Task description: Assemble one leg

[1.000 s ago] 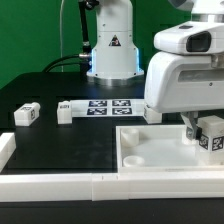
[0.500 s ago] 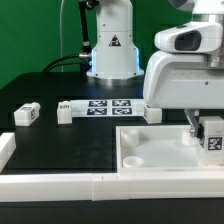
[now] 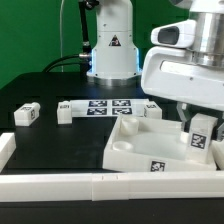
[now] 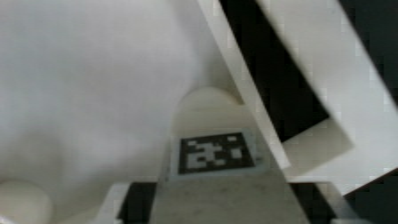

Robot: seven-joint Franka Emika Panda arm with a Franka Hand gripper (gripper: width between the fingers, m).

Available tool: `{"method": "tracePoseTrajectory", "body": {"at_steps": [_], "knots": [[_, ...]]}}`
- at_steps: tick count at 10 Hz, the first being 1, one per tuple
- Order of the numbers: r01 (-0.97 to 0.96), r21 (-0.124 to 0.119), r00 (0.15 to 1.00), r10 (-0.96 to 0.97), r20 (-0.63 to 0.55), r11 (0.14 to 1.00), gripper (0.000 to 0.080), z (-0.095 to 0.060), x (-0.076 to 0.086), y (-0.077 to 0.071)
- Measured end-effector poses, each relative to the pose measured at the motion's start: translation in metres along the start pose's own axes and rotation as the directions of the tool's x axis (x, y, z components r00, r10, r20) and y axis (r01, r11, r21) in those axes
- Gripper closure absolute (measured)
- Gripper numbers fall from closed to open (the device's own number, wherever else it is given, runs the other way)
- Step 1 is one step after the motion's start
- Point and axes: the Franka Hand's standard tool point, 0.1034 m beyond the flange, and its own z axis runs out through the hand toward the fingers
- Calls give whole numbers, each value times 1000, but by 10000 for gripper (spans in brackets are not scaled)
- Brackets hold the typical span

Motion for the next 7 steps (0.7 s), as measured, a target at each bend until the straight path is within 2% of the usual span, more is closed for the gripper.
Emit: {"method": "tracePoseTrajectory", "body": {"at_steps": [1, 2, 3, 4, 5, 6, 7], "knots": [[-159, -25, 987, 159, -8, 987, 493, 1, 2, 8], [-209, -46, 978, 208, -13, 977, 493, 1, 4, 15], [-241, -49, 971, 241, -12, 969, 493, 1, 4, 16], [-239, -47, 971, 239, -11, 970, 390, 1, 3, 15], [-236, -47, 972, 236, -10, 971, 244, 1, 4, 15], [-236, -47, 972, 236, -10, 971, 178, 1, 4, 15], [-236, -47, 972, 236, -10, 971, 158, 1, 4, 15]]}}
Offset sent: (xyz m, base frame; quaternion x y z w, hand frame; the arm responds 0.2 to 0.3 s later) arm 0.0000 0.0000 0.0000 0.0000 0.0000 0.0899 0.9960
